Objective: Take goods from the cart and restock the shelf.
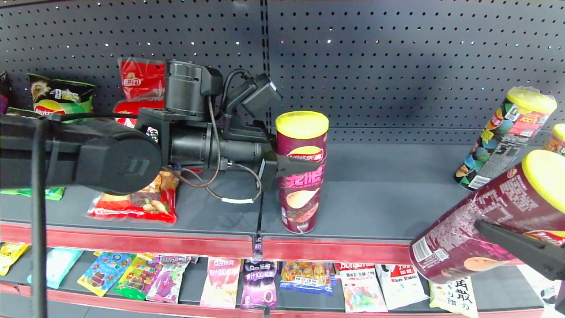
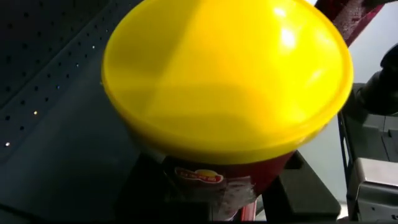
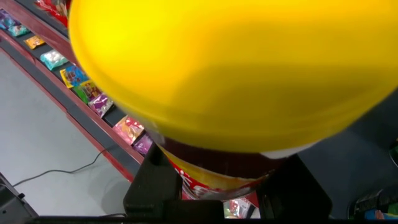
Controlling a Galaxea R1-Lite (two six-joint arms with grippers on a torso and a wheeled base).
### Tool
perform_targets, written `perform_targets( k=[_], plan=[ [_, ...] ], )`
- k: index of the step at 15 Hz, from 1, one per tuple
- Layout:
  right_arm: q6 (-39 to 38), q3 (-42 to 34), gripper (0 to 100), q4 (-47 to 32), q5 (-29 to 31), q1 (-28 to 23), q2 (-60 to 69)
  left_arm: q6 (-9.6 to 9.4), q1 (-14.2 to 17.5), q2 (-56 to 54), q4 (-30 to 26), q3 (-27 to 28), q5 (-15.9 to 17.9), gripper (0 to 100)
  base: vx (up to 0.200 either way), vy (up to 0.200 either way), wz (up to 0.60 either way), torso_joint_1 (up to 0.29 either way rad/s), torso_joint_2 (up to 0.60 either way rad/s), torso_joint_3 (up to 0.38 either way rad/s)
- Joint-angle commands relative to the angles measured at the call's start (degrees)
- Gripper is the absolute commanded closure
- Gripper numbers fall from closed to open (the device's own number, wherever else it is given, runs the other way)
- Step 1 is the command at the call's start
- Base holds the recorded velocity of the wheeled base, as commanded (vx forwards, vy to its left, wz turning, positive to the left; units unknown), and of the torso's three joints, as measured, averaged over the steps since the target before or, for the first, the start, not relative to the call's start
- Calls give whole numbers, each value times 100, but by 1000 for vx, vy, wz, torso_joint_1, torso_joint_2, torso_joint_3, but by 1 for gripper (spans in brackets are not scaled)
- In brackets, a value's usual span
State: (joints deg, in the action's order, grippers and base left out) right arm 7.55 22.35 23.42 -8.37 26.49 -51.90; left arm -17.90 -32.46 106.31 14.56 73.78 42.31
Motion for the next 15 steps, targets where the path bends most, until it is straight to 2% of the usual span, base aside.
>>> perform_targets(
  k=[1,6,15],
  plan=[
    [1,42,100,5,3,5,-49,-118,12,162,12,23,75,100,0,0,0,0,0,0],
    [1,77,100,5,3,5,-119,-135,-32,126,12,-13,260,100,0,0,0,0,0,0],
    [10,578,100,14,3,5,-708,-126,-23,56,30,-259,269,100,0,0,0,0,0,0]
  ],
)
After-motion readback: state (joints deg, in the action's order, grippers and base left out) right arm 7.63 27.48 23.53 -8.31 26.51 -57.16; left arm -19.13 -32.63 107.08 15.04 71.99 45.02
